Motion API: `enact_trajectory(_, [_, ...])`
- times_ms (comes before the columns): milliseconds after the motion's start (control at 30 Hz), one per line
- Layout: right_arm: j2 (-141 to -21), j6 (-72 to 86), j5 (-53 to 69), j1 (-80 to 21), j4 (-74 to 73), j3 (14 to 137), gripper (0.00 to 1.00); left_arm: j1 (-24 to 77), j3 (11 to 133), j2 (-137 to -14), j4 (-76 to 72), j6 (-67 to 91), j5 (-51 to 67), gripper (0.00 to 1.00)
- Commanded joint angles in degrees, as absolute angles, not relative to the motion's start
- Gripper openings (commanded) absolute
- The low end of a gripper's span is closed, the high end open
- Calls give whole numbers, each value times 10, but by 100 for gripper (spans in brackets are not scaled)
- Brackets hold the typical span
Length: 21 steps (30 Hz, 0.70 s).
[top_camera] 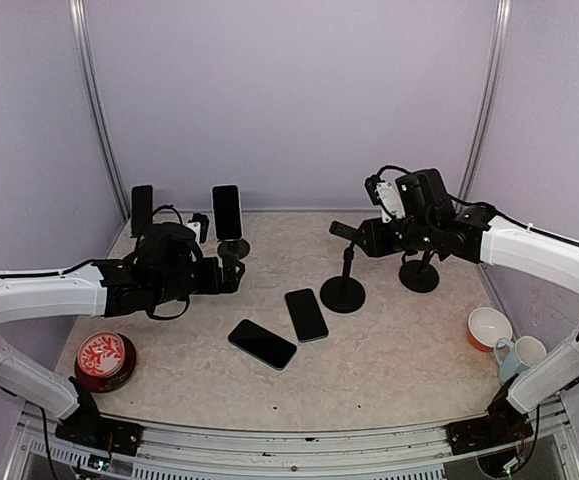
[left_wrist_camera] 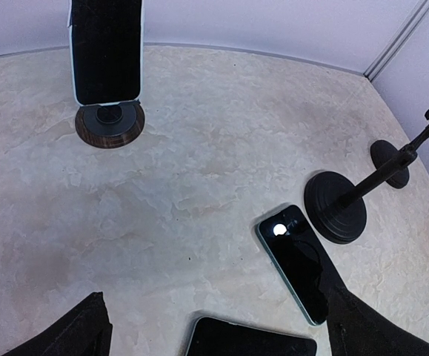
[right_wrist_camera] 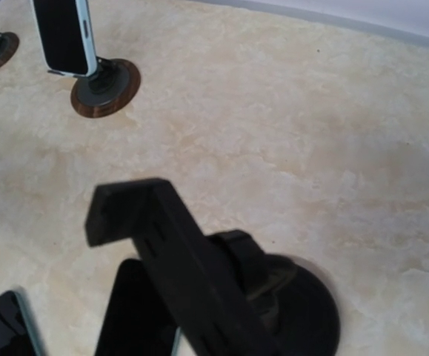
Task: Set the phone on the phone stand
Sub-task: Adjust the phone stand at the center of the board.
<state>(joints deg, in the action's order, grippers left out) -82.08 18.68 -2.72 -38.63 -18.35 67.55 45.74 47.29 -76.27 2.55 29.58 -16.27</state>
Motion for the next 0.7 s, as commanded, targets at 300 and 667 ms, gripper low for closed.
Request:
enact_trajectory(300, [-826,180,-35,-394,-186,673,22,461,477,-769,16,297,-161,99])
enact_trajectory(667, [-841,82,-12,-382,-210,708,21,460,478,-766,17,298,-160,99])
